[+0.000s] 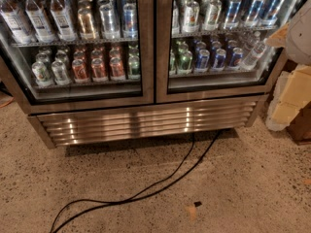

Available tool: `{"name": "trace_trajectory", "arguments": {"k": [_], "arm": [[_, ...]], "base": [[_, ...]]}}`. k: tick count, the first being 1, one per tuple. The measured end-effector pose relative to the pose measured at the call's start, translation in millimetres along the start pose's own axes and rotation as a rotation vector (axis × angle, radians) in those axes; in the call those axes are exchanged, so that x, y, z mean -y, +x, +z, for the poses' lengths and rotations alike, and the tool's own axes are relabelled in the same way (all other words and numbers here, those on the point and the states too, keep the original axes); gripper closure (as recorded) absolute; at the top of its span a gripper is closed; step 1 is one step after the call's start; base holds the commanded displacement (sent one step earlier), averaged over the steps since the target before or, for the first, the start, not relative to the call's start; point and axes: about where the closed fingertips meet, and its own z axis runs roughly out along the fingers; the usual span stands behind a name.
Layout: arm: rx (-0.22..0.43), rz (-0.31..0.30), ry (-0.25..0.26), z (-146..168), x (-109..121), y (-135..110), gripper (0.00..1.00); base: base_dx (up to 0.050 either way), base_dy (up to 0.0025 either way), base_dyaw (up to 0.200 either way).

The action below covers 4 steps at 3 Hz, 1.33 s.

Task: Open left fridge door

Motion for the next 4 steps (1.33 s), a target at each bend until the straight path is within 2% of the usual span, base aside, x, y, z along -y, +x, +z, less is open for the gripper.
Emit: {"name": "trace_trajectory", "arguments": {"k": [4], "arm": [[0.0,0.0,0.0,0.0,0.0,0.0,0.0]], "base": [[0.048,0.0,0.0]]}}
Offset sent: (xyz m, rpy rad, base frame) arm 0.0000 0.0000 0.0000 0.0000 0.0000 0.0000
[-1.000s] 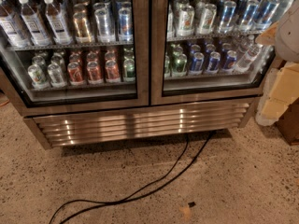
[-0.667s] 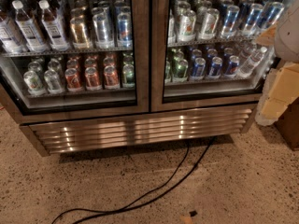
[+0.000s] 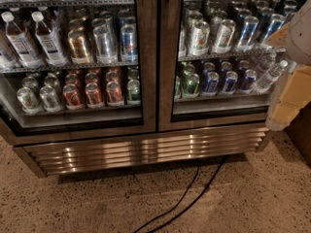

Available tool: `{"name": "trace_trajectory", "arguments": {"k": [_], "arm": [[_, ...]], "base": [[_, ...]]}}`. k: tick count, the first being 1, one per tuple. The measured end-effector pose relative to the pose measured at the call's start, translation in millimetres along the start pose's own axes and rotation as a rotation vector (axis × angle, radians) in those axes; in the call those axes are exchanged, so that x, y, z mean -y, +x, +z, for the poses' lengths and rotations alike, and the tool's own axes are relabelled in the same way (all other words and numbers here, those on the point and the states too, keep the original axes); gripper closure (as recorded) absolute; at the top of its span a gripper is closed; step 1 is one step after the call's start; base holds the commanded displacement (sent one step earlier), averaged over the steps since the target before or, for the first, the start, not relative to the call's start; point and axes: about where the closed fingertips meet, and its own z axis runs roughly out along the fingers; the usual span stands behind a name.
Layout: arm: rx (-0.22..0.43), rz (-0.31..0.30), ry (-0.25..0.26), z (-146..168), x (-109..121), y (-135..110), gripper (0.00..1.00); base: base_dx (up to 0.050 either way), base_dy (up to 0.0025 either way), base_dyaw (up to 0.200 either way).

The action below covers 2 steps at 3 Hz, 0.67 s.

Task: Open left fridge door

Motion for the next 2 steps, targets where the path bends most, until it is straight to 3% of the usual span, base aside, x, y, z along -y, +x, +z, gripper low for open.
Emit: {"name": "trace_trajectory", "arguments": {"k": [1,2], "arm": [[0.0,0.0,0.0,0.0,0.0,0.0,0.0],[0.0,0.0,0.0,0.0,0.0,-0.1,0.0]], "base": [[0.048,0.0,0.0],[0.0,0.0,0.0]]}}
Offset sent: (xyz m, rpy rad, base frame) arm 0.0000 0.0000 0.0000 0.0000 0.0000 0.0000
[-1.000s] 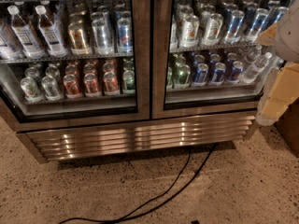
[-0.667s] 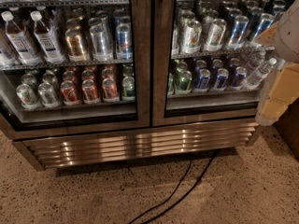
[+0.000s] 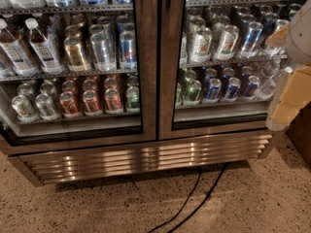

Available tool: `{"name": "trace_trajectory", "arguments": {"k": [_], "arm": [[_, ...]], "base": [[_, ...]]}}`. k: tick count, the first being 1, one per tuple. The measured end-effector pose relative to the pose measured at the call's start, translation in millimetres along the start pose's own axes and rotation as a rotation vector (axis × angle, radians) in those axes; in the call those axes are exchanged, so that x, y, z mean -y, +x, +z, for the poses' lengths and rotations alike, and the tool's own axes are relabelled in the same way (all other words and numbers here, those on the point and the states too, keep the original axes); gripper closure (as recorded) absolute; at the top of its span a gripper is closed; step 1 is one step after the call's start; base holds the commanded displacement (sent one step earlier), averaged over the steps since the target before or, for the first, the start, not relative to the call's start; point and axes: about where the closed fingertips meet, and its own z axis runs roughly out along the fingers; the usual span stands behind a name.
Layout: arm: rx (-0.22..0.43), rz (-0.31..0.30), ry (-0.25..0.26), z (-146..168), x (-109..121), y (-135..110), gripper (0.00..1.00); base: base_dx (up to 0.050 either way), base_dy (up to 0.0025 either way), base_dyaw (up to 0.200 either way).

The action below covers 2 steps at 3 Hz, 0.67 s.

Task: Open left fridge door

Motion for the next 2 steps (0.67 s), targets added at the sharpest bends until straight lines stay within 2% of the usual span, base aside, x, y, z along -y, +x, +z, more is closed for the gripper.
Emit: {"name": "trace_trajectory", "arguments": {"k": [1,2], "arm": [[0.014,0.001,-0.032,6.8,0.5,-10.0,0.0],[0.152,-0.037,-0.092,30.4,13.8,-22.2,0.0]], "base": [[0.0,0.0,0.0],[0.0,0.0,0.0]]}}
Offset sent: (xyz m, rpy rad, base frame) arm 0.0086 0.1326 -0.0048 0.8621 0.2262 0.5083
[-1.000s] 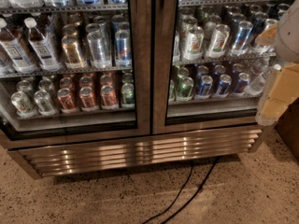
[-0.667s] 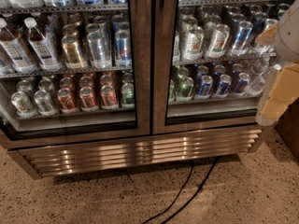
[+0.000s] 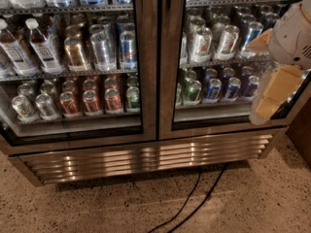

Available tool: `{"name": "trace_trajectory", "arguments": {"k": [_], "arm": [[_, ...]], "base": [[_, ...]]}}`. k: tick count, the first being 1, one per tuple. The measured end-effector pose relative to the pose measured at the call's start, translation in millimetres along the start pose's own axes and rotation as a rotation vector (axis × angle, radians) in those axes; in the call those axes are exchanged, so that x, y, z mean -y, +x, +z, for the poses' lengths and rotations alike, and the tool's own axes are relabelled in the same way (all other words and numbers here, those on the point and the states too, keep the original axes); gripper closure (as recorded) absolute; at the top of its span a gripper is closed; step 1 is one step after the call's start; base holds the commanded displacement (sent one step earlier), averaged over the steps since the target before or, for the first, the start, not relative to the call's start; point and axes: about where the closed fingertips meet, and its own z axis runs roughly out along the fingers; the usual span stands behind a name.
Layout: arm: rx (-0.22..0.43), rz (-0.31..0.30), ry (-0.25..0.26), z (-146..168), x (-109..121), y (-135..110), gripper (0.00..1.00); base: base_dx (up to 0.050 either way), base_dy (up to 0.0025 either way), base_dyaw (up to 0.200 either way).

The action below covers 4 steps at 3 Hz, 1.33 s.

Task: Open left fridge door

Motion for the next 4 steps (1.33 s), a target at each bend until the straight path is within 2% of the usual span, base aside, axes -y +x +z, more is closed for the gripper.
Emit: {"name": "trace_trajectory", "arguments": {"k": [1,2,3,4], "arm": [[0.216,-0.075,-0.139,25.9,-4.6,-27.9,0.0],[0.426,-0.116,-0.25,29.0,-17.1,-64.2,0.0],[0.481,-0.114,-0.264,24.4,-19.6,-78.3,0.0],[0.481,-0.114,-0.264,24.4,-19.6,-78.3,0.0]], "base": [[0.0,0.0,0.0],[0.0,0.0,0.0],[0.0,0.0,0.0],[0.0,0.0,0.0]]}}
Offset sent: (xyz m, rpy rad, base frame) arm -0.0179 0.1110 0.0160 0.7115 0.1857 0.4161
